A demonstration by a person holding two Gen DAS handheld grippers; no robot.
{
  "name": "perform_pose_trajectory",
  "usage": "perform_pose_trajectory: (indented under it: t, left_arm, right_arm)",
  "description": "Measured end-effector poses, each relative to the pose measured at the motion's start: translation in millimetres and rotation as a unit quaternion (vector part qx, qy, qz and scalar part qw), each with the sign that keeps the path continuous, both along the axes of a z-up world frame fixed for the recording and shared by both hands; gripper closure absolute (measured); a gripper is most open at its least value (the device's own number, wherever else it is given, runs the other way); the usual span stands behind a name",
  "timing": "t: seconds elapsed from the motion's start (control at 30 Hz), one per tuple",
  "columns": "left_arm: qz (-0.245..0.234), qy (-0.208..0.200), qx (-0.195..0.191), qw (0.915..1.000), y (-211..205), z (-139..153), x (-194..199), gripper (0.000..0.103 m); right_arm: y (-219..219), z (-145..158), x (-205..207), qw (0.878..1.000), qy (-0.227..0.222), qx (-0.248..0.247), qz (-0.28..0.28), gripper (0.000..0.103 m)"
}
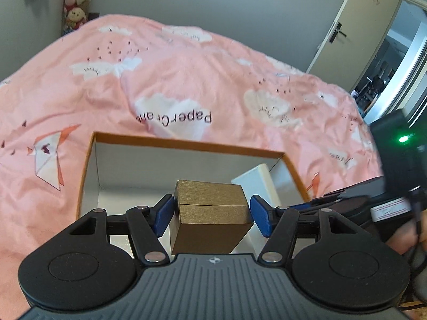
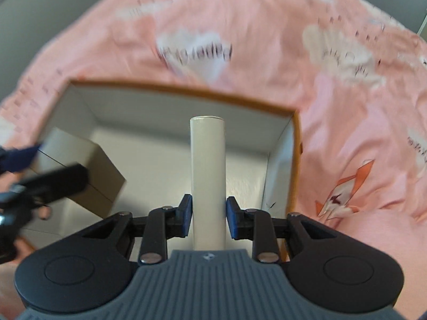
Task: Organize objects
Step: 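Carry the gold box and white case over the orange box with both tools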
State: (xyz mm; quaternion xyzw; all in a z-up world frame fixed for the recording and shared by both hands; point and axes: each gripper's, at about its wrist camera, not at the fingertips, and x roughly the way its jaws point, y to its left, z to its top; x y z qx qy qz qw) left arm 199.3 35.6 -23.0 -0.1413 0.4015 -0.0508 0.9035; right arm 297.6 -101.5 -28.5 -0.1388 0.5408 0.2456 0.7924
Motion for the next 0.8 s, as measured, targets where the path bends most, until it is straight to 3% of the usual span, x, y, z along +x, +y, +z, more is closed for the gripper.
perform_pose_trajectory:
  t: [0.27,0.37,0.5,0.73,0.8]
  left_arm:
    - [-0.011,0.018,-0.002,0.9998,9,-24,22,0.031]
    - [-0.011,0.021,-0.004,0.9997,12,-28,26,0.031]
    - [-0.013,0.022,-0.005,0.9997,14,-31,26,0.031]
    - [-0.014,0.028,-0.008,0.9995,17,-35,30,0.031]
    - [-0.014,0.031,-0.01,0.9994,18,-36,30,0.031]
  right_arm:
    - [27,-42,19,0.993,-0.039,-0.114,0.007,0.074]
    - [29,-53,23,0.99,-0.038,-0.132,0.015,0.074]
    - [27,-53,31,0.992,-0.028,-0.125,0.014,0.075]
    - [11,-35,32,0.998,0.027,-0.048,0.002,0.071]
    - [8,-34,31,0.999,0.044,-0.03,-0.001,0.075]
